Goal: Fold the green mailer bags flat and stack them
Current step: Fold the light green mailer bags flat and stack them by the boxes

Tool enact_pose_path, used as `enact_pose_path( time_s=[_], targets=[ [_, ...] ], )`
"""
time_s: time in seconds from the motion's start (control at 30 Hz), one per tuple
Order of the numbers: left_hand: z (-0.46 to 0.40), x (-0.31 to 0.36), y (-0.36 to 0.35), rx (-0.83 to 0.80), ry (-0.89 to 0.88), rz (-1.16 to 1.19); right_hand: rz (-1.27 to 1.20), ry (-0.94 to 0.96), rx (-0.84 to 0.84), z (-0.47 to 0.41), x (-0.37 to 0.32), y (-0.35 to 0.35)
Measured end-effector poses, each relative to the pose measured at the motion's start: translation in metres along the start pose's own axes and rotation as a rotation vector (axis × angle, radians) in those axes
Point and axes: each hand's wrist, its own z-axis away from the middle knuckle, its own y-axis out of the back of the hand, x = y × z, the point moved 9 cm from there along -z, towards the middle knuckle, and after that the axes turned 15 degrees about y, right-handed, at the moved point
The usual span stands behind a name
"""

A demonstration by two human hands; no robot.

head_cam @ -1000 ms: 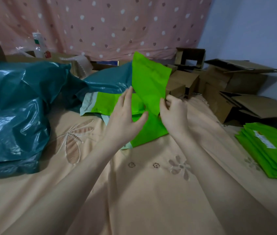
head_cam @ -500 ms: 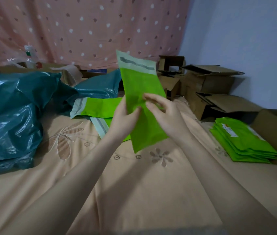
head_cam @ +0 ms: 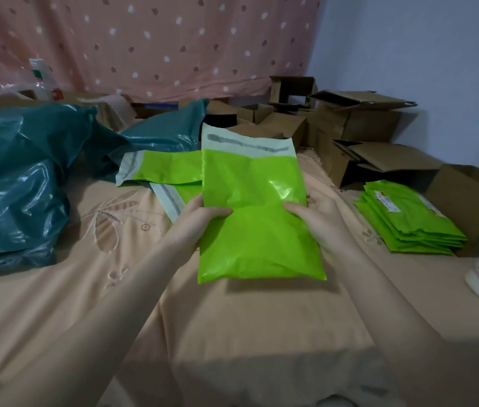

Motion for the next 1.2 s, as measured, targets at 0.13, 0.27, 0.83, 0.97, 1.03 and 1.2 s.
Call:
enact_pose_path(
  time_s=[0.13,0.27,0.83,0.97,1.03,1.2],
  targets=[
    [-0.014,-0.029,0.0,0.089,0.011,-0.184,0.207,-0.127,0.004,0.021,0.037,0.012],
    [-0.018,-0.038,0.0,0.309,-0.165,-0.586,0.501,-0.161,0.037,0.038,0.056,0.026],
    [0.009,-0.065,-0.08,0.199,-0.484,-1.365,1.15,0.186,-0.595,0.067,0.047,-0.039],
    [0.002,-0.073,-0.078,0.193,-0.457,-1.431,1.182,0.138,-0.634,0.071,0.052,-0.038],
    [0.001,-0.074,-0.078,0.191,-0.439,-1.441,1.169,0.112,-0.625,0.07,0.053,-0.037],
    [-0.005,-0.082,-0.079,0.191,-0.48,-1.551,1.109,0.058,-0.613,0.069,0.056,-0.036]
  ],
)
